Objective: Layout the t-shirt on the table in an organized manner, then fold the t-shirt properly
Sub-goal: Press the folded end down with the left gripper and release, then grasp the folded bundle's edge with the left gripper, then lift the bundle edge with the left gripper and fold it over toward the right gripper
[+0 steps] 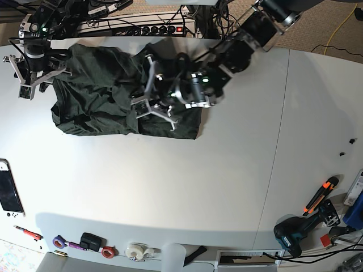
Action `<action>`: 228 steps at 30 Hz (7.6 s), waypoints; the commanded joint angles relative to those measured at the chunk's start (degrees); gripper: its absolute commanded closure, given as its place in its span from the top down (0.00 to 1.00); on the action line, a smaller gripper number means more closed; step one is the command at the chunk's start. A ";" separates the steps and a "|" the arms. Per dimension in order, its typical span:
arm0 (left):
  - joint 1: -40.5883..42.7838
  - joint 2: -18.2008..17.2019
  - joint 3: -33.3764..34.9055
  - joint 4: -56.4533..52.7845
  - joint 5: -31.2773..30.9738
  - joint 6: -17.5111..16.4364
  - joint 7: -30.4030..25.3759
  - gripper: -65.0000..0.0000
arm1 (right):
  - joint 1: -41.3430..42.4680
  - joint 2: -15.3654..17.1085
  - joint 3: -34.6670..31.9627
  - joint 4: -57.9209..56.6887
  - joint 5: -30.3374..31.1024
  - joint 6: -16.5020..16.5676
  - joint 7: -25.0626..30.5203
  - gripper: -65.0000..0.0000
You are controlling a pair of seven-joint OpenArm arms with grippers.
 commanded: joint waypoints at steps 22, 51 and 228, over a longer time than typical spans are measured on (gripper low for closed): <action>-8.28 1.53 -19.37 2.05 -27.74 -14.34 27.71 0.00 | 0.02 0.76 0.22 0.90 -0.26 -0.50 1.22 0.34; -3.54 3.74 -19.47 -11.63 -16.02 -14.64 6.78 0.00 | 0.00 0.74 0.17 0.90 1.22 -0.50 0.87 0.34; -12.57 11.67 -13.16 -8.70 -12.68 -3.06 6.86 0.52 | 14.78 22.21 3.39 -57.37 62.05 21.46 -24.47 0.60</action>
